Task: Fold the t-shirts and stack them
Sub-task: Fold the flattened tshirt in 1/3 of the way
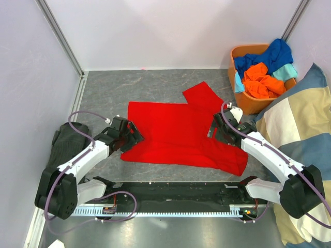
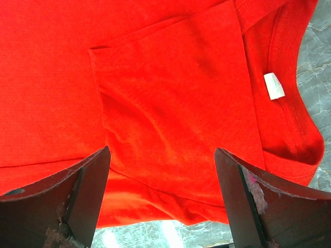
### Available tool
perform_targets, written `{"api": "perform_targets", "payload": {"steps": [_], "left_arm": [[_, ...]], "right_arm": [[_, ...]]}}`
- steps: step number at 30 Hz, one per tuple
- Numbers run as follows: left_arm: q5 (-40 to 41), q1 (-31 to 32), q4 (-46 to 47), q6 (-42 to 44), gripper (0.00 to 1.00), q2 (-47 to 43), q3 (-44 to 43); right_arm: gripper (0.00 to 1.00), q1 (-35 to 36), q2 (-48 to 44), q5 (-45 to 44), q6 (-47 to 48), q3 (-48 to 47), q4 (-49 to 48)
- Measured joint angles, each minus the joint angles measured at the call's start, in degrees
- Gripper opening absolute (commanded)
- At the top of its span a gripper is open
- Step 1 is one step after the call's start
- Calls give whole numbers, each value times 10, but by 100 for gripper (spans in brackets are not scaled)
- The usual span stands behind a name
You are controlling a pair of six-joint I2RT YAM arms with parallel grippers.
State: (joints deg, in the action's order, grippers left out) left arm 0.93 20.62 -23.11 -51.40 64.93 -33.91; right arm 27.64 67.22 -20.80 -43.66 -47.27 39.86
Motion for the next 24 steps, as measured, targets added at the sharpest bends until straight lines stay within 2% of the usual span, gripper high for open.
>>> {"api": "perform_targets", "payload": {"steps": [12,19,24], "left_arm": [[27,10,30,-1,88,32,35],[60,12,20,-32,89,-22,69],[101,11,-38,-54,88,-68,82]], "right_arm": [[91,0,2,0,8,4,-17],[91,0,14,2,13,18,-26],[91,0,28,2,19,18,-29]]}}
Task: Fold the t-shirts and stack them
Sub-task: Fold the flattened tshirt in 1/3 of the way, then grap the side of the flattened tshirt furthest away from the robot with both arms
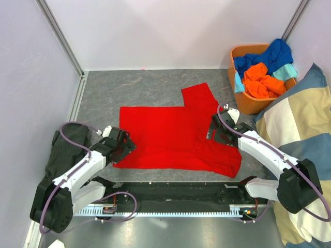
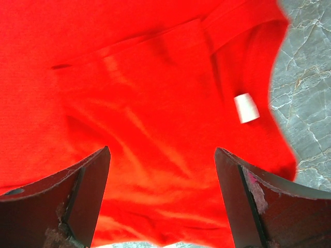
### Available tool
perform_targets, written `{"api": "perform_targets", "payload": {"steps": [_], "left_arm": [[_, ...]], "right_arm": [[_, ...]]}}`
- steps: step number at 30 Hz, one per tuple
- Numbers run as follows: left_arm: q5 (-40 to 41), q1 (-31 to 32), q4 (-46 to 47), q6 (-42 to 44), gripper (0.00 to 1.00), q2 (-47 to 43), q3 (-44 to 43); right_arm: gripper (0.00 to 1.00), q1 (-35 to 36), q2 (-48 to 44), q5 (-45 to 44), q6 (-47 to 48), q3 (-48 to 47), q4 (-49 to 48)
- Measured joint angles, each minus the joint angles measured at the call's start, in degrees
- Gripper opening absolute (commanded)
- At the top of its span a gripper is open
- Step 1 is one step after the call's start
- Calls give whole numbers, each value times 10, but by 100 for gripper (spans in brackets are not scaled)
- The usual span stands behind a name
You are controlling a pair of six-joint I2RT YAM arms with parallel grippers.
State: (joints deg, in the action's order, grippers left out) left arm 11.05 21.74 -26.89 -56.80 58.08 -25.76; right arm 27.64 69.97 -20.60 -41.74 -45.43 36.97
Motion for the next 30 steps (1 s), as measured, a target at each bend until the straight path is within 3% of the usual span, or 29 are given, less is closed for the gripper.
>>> {"api": "perform_targets", "payload": {"steps": [13,15,20,25,30], "left_arm": [[58,-3,-162,-22,88,-79,-2],[53,-3,-179,-22,88,-99,-12],[48,-3,-173,-17,89,-101,-89],[50,-3,-130,21,89,-58,-206],[49,-3,-97,57,90,-32,-239]], "right_arm": [[91,0,4,-3,12,-10,4],[98,0,10,-6,20,-33,7],[98,0,58,-30,61,-127,-17],[98,-12,150,-42,148,-236,-104],[98,-73,319,33,206,-371,-169]]}}
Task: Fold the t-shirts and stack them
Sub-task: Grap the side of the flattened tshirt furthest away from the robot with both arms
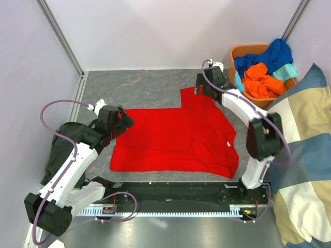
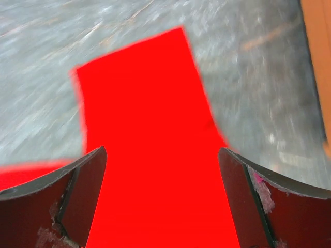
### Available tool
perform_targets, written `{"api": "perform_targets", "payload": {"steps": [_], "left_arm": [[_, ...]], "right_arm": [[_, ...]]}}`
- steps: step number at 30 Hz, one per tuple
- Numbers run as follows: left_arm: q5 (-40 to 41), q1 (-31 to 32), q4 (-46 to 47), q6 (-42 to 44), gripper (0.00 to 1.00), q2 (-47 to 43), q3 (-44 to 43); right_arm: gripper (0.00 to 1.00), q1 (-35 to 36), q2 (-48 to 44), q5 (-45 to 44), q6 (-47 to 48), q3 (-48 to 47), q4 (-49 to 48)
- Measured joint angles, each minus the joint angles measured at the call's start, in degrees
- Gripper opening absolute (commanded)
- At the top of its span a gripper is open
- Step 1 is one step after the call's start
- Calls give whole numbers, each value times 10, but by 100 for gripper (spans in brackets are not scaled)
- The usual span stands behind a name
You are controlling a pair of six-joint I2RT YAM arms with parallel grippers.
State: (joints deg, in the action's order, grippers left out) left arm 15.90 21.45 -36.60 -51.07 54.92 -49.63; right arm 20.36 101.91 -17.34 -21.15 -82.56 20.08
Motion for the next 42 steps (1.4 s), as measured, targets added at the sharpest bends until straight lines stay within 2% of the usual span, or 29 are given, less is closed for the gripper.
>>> {"api": "perform_targets", "payload": {"steps": [5,10,19,30,33,37,38,40,42], "left_arm": [[-16,0,9,10,90,-7,24],[-29,0,7,10,90,-29,65],[-32,0,8,10,90,-37,73],[-40,0,8,10,90,-46,82],[-41,0,7,10,90,-52,89],[-41,0,7,10,90,-54,92],[-41,0,7,10,90,-55,92],[-41,0,7,10,90,-56,93],[-41,0,7,10,90,-59,93]], "right_arm": [[98,-57,195,42,43,-128,-18],[98,-83,302,74,80,-212,-11],[98,-113,323,146,90,-273,-25],[98,-123,406,220,94,-368,-12],[94,-123,410,232,94,-375,-7],[81,-125,415,240,94,-384,-7],[81,-126,416,241,94,-384,-7],[73,-127,417,242,94,-384,-7],[71,-127,421,243,93,-391,-3]]}}
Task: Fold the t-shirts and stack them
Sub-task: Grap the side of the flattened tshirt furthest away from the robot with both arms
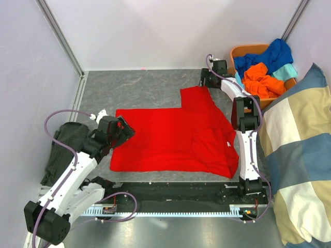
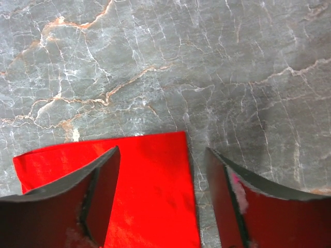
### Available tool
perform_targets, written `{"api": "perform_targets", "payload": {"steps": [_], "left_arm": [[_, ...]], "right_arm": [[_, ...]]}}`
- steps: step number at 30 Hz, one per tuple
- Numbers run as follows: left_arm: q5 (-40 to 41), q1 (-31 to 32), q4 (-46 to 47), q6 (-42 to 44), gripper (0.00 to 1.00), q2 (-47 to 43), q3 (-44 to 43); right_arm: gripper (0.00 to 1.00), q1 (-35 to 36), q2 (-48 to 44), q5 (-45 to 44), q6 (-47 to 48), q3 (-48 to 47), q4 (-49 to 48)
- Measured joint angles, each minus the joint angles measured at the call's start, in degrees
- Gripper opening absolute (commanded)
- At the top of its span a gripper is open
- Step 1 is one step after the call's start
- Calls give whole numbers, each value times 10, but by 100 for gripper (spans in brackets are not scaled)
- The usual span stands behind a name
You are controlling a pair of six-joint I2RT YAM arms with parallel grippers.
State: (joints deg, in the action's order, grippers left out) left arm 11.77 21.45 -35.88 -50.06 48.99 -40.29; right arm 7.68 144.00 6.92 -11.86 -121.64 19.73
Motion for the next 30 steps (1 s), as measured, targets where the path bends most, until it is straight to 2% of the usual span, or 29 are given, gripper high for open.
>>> {"api": "perform_targets", "payload": {"steps": [15,20,24,26,27,30], "left_arm": [[0,0,-2,-1,90,-7,10],[0,0,-2,-1,90,-8,13],[0,0,-3,-1,89,-9,14],[0,0,-2,-1,89,-9,16],[1,0,-3,-1,90,-9,16],[2,0,2,0,100,-4,16]], "right_arm": [[53,-1,17,38,-10,-23,6],[37,0,19,47,-14,-23,7],[17,0,22,53,-17,-23,7],[11,0,22,54,-19,-23,8],[4,0,23,54,-20,-23,9],[0,0,23,56,-22,-23,10]]}}
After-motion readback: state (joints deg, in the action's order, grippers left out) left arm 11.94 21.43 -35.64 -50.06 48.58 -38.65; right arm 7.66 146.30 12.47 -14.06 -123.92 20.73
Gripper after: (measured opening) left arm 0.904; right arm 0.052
